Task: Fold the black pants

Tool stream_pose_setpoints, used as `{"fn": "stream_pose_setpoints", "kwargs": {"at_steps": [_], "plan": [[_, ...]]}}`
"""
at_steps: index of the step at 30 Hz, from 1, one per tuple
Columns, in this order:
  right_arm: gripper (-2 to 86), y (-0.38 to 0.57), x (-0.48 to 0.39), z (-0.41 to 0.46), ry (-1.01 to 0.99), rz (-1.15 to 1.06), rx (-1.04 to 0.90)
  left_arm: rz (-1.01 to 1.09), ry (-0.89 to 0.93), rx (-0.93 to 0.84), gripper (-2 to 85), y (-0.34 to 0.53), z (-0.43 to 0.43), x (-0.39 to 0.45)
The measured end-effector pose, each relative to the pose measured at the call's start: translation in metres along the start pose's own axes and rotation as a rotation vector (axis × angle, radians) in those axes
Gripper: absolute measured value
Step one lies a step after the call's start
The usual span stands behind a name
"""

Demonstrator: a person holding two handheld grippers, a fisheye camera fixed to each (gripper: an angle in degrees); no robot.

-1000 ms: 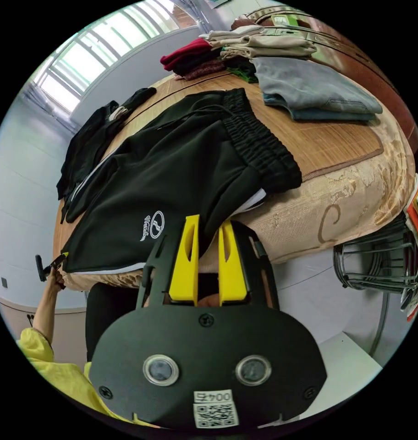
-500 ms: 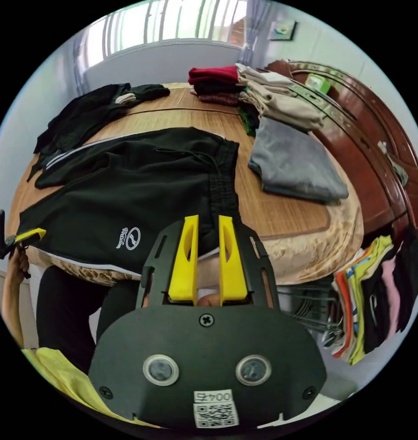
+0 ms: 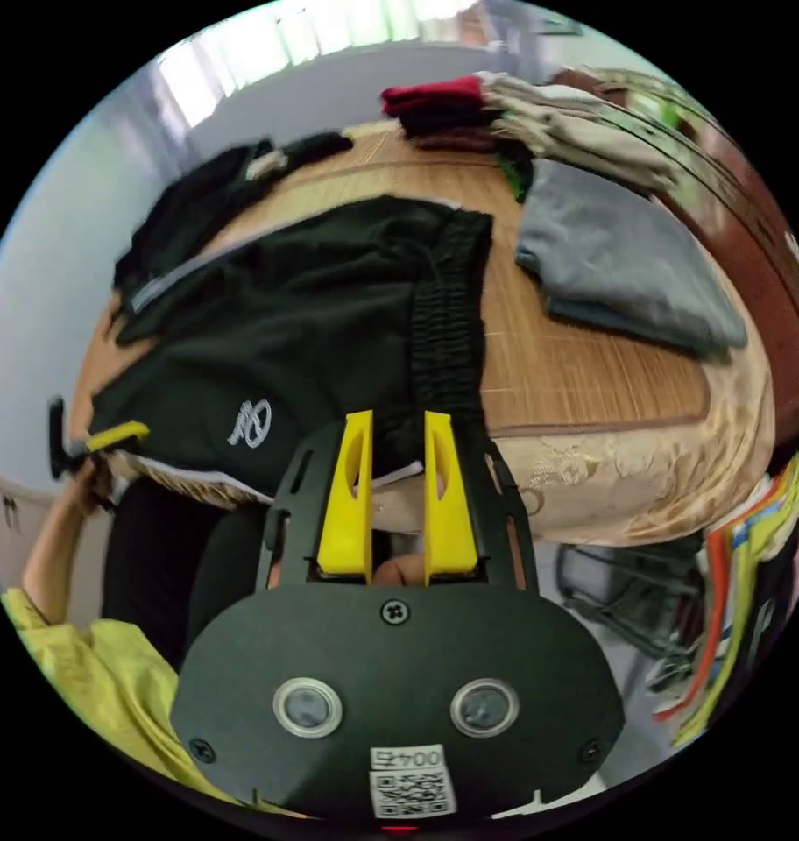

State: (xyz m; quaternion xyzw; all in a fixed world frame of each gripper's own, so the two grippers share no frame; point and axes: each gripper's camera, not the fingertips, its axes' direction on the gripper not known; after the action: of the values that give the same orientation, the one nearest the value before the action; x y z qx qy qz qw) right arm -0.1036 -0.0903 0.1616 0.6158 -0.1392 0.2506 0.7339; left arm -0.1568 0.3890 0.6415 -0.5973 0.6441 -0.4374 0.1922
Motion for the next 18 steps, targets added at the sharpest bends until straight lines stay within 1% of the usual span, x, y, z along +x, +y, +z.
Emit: {"fn": "stream_pose_setpoints", "kwargs": {"at_steps": [1, 2, 4, 7, 10, 12, 14, 16, 18], "plan": [[11.1, 0.009, 0.026, -0.013, -0.046, 0.098, 0.063, 0.013, -0.033, 0.008, 0.5, 0.001, 0.002, 0.009], [11.2, 0.013, 0.040, -0.017, -0.081, 0.151, 0.085, 0.018, -0.049, 0.011, 0.5, 0.002, 0.003, 0.013], [11.4, 0.031, 0.093, -0.015, -0.320, 0.357, 0.106, 0.042, -0.109, 0.013, 0.4, 0.003, 0.007, 0.029], [12.1, 0.046, 0.120, 0.001, -0.491, 0.487, 0.097, 0.077, -0.182, 0.013, 0.3, 0.005, 0.012, 0.049], [14.0, 0.044, 0.120, 0.015, -0.527, 0.528, 0.076, 0.069, -0.196, 0.018, 0.3, 0.007, 0.016, 0.059], [14.5, 0.041, 0.118, 0.018, -0.548, 0.561, 0.100, 0.068, -0.197, 0.017, 0.3, 0.007, 0.018, 0.063], [13.2, 0.035, 0.113, 0.019, -0.538, 0.575, 0.114, 0.069, -0.196, 0.017, 0.3, 0.008, 0.020, 0.067], [8.4, 0.023, 0.093, 0.010, -0.411, 0.517, 0.128, 0.064, -0.188, 0.019, 0.4, 0.009, 0.022, 0.070], [6.7, 0.013, 0.074, -0.005, -0.287, 0.434, 0.145, 0.057, -0.180, 0.019, 0.4, 0.010, 0.023, 0.071]]}}
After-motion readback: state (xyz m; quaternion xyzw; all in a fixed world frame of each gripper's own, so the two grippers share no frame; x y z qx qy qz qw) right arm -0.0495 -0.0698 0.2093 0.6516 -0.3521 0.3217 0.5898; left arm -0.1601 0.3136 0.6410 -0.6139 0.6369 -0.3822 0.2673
